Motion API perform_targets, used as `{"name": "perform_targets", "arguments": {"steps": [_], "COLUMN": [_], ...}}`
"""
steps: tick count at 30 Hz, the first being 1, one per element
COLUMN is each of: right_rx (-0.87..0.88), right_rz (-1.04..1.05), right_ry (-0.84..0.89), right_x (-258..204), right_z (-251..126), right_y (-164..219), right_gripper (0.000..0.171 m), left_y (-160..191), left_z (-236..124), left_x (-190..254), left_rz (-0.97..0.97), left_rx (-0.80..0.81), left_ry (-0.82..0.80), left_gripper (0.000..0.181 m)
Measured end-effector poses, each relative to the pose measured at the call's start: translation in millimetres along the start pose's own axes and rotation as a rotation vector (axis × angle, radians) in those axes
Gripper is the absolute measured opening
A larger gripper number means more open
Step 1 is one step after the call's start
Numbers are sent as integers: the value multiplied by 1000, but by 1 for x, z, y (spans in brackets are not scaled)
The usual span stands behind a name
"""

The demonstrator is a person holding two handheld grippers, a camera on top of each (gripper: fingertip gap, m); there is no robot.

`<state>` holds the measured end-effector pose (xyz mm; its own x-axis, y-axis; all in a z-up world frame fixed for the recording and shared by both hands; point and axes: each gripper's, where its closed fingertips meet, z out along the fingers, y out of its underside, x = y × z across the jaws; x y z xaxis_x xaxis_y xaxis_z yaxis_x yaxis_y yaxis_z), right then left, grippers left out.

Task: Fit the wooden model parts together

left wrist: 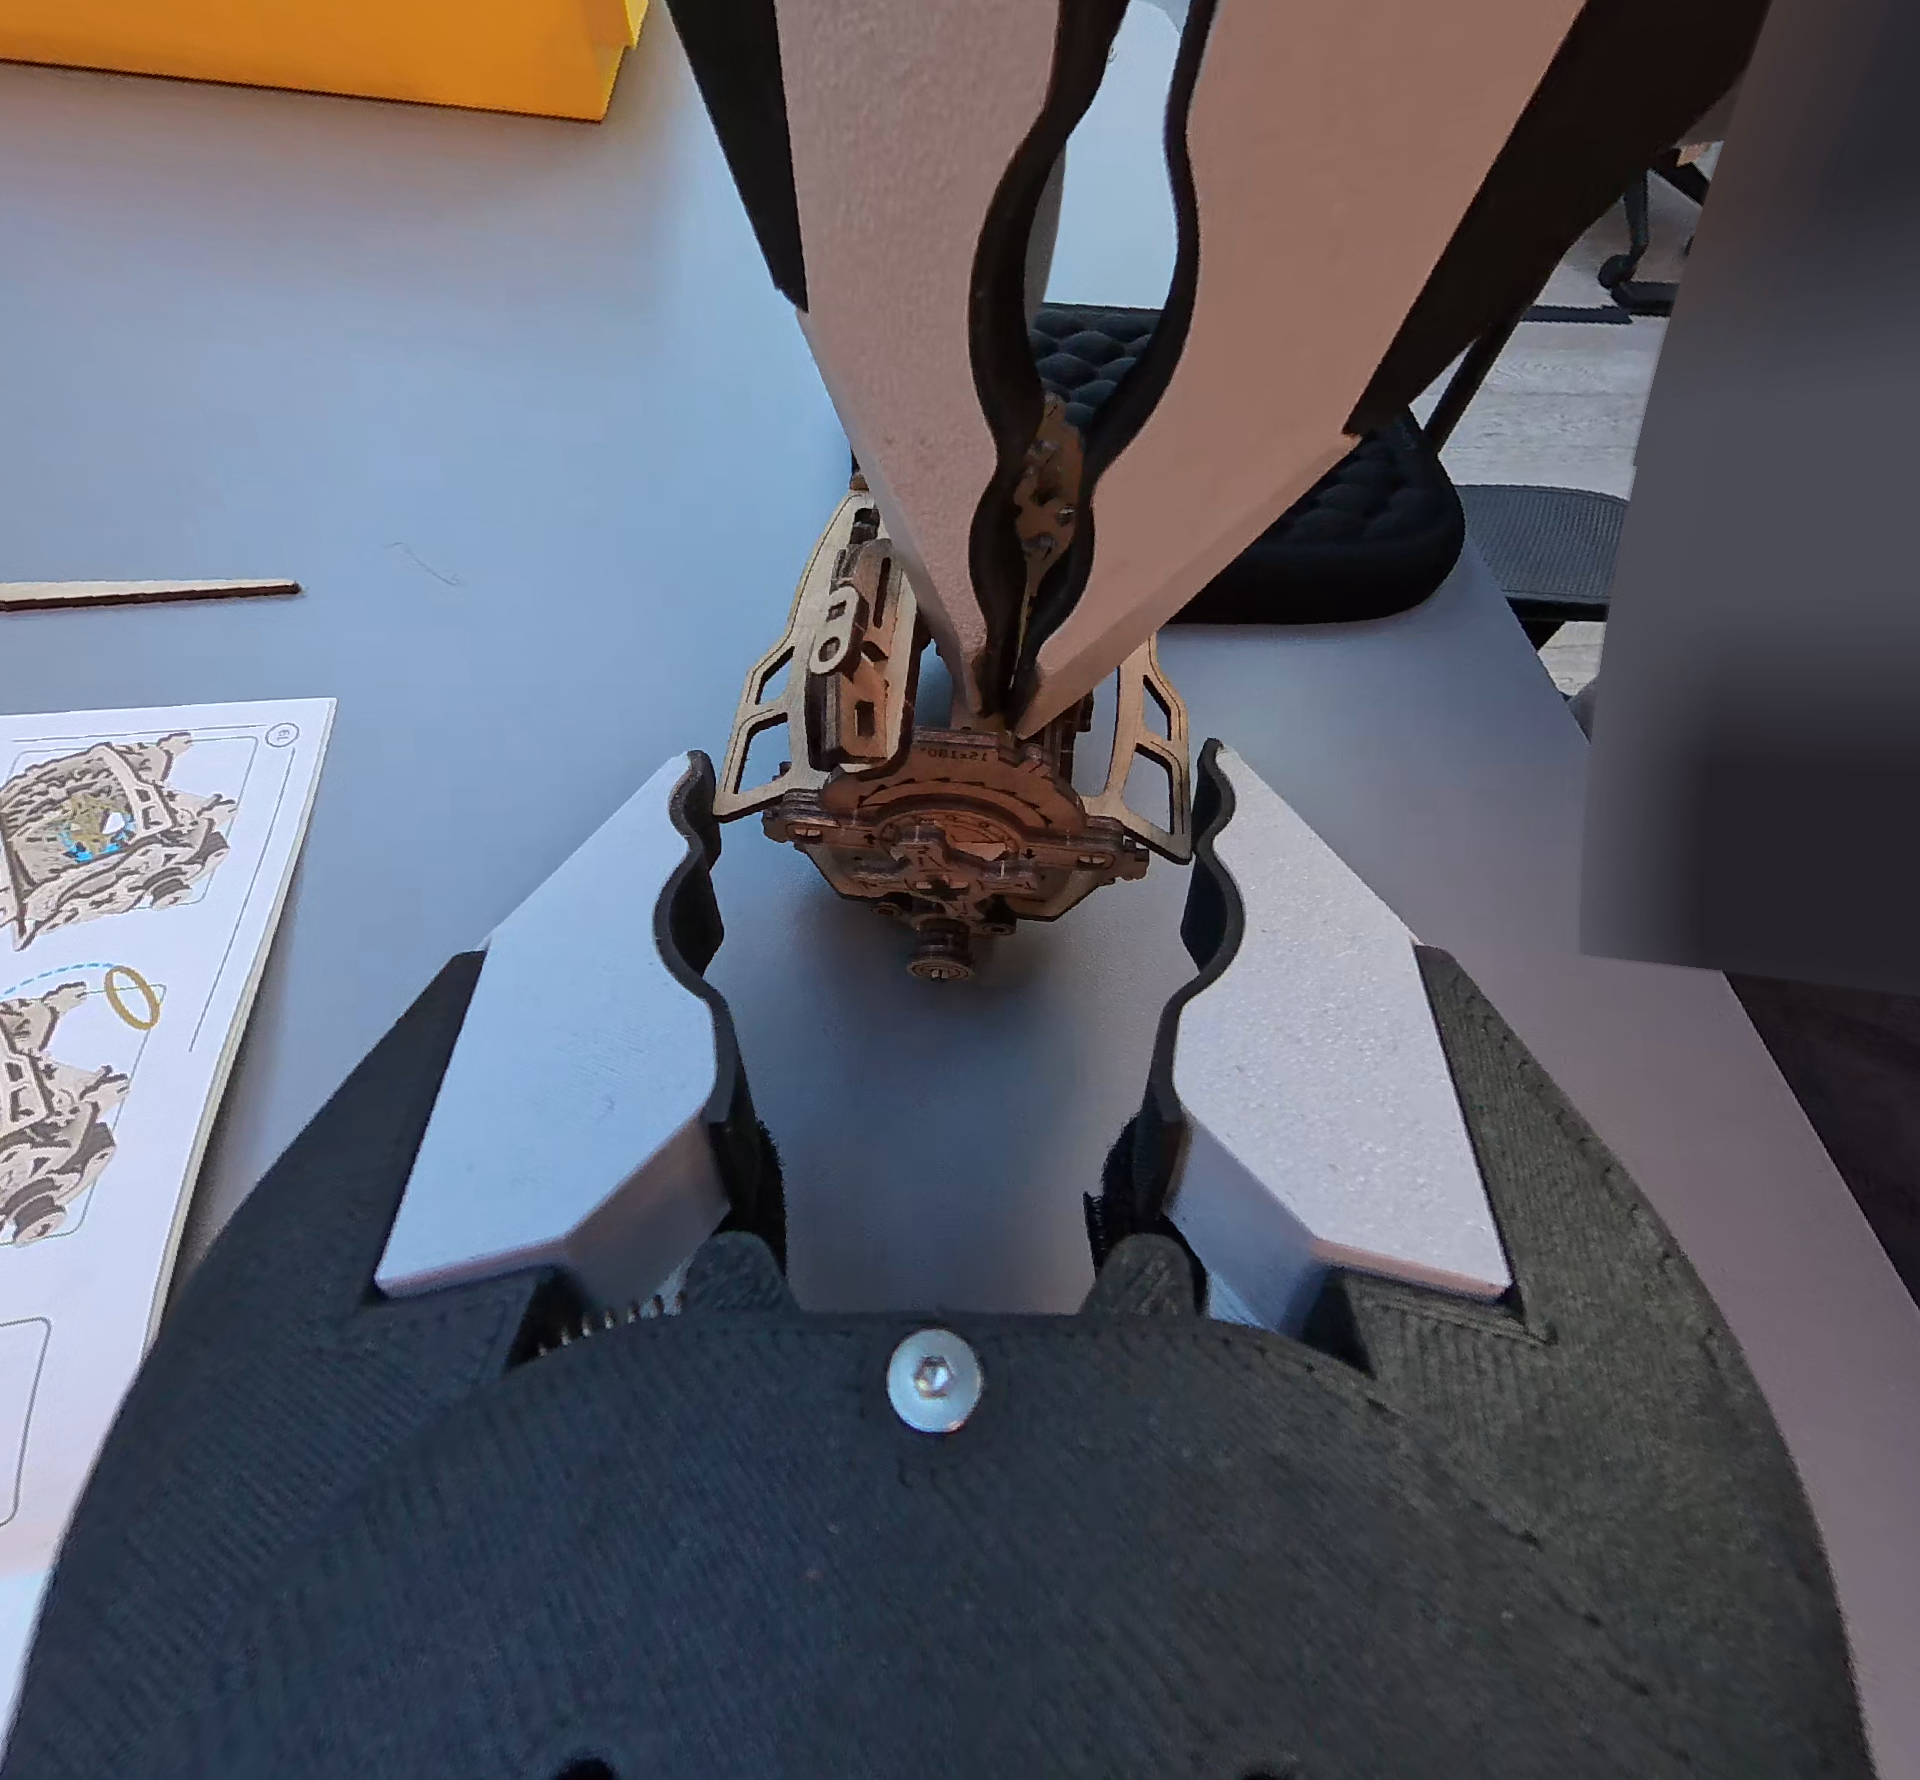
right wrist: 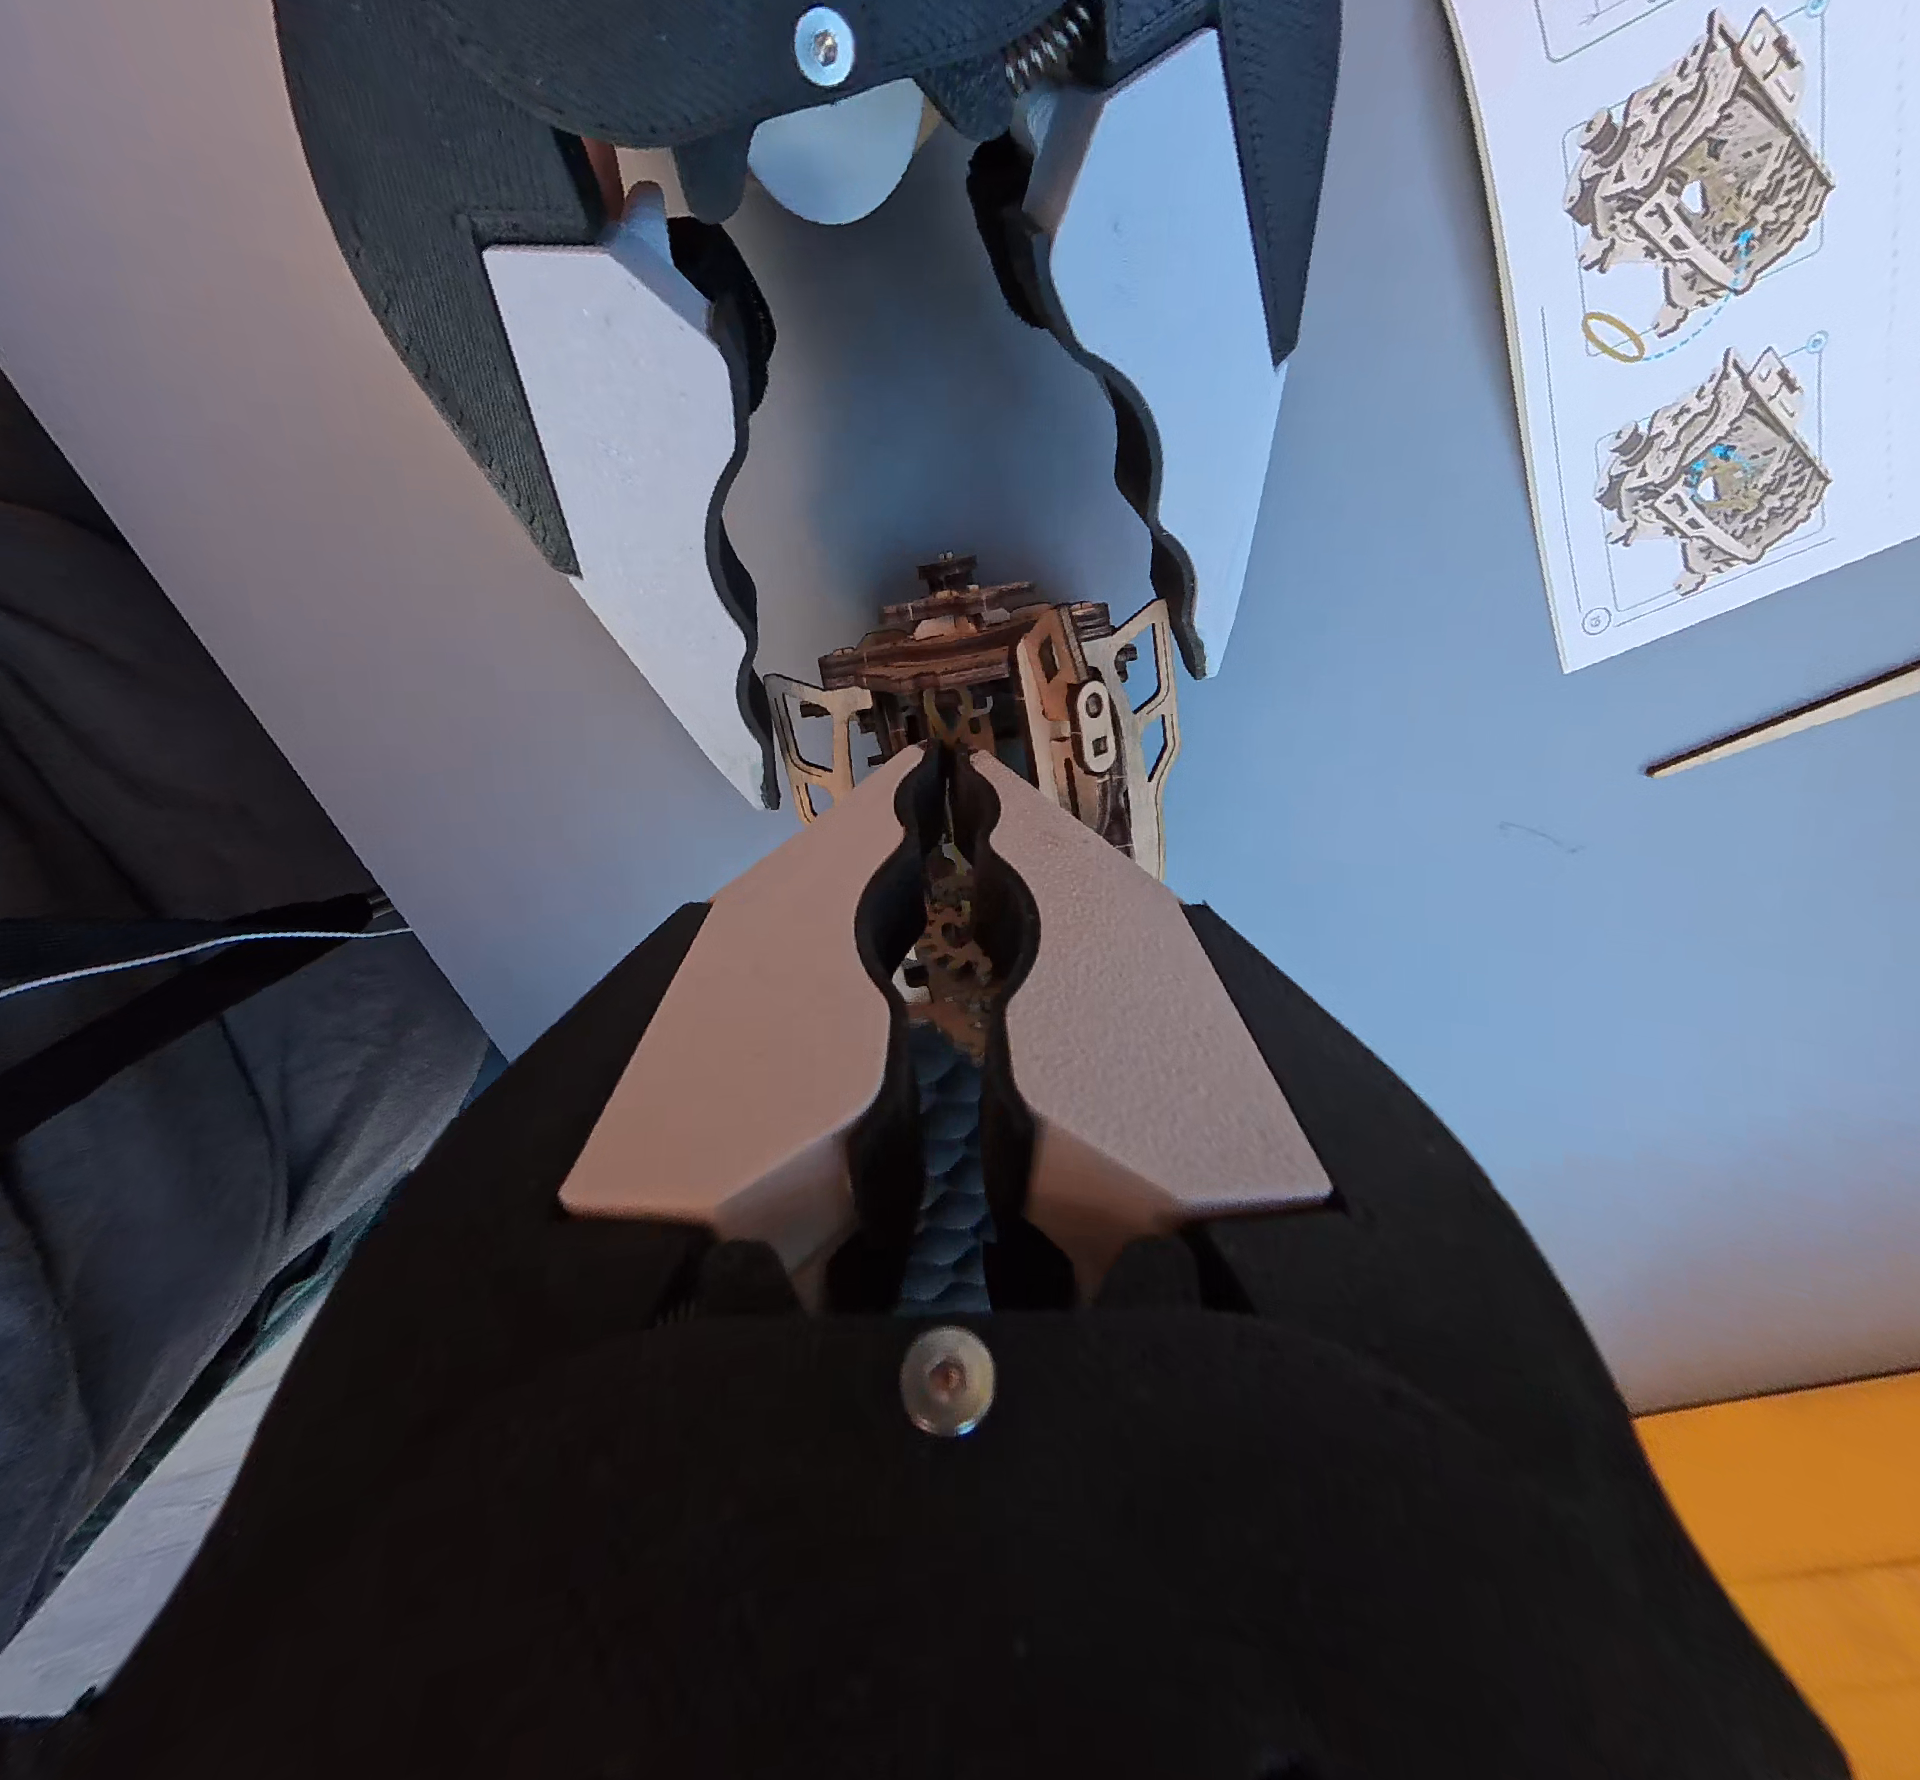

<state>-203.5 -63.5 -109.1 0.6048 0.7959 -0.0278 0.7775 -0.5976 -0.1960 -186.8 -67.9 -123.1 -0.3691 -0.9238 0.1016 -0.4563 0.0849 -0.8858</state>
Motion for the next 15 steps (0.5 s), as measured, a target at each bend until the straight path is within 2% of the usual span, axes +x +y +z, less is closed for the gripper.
{"name": "perform_targets", "arguments": {"steps": [15], "right_rx": [-30], "right_rz": [26], "right_ry": [64], "right_x": [4], "right_z": [1], "right_y": [0], "right_gripper": [0], "left_y": [0], "left_z": [0], "left_x": [-1], "left_rz": [-25], "left_rx": [2], "left_ry": [-4], "left_gripper": [90]}}
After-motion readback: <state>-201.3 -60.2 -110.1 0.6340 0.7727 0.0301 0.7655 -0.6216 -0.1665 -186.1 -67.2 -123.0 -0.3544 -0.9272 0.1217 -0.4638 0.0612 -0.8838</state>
